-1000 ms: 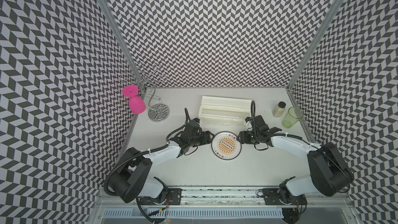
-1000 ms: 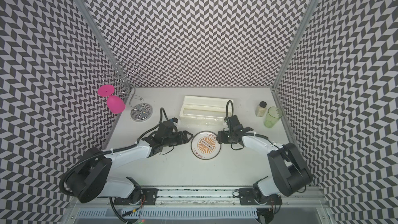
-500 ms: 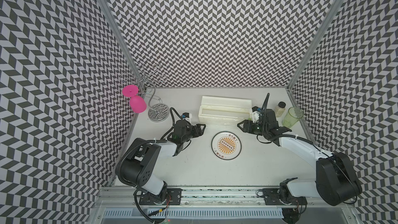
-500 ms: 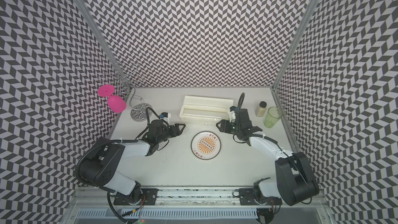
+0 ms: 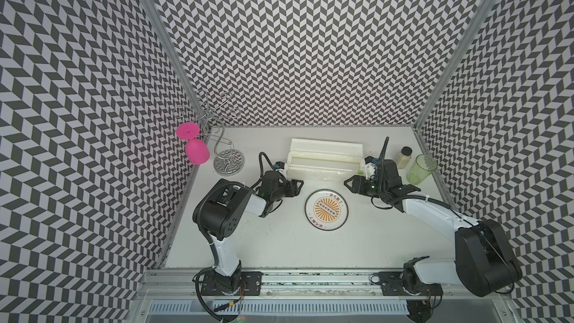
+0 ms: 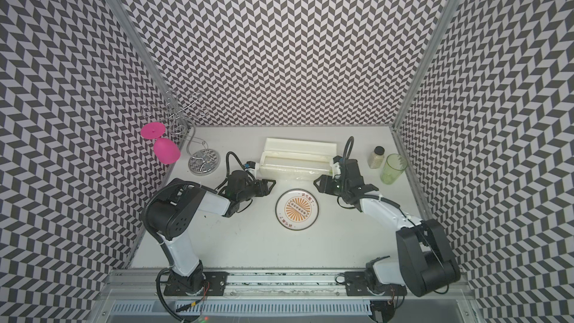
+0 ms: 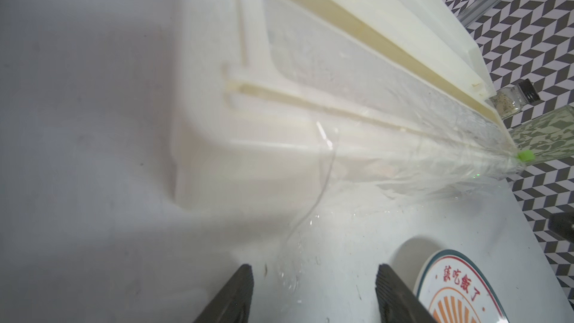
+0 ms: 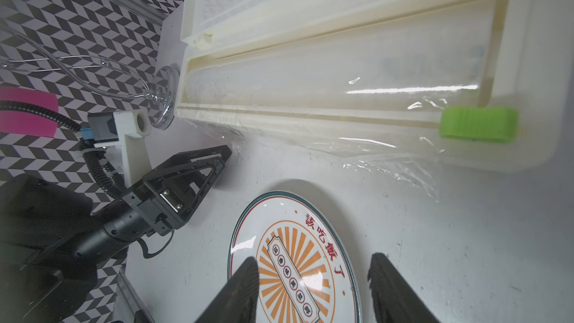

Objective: Wrap the plate with plastic wrap
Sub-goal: Pull the plastic wrap from the plastic wrap cutting box.

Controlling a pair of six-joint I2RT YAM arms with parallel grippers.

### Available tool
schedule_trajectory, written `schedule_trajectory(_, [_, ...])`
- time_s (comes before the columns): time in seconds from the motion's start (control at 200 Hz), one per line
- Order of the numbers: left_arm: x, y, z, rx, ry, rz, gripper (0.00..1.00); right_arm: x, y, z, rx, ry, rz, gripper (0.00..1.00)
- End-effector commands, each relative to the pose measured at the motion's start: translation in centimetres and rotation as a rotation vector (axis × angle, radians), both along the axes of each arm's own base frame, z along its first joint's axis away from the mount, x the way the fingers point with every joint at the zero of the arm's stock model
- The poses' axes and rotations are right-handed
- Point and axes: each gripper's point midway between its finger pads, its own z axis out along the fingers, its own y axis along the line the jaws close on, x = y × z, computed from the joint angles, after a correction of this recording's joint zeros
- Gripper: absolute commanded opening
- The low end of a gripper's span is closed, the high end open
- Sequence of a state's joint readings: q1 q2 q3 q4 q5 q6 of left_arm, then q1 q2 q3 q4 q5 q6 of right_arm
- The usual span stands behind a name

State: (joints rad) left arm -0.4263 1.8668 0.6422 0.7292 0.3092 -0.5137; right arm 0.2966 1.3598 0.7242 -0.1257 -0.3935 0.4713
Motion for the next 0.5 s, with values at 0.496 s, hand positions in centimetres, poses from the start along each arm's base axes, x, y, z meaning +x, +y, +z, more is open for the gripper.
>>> schedule_trajectory(0.496, [0.8, -1.7, -1.3, -0.066, 0.008, -0.051, 0.24, 1.0, -1.8, 1.6, 0.015, -0.059, -0.069, 0.55])
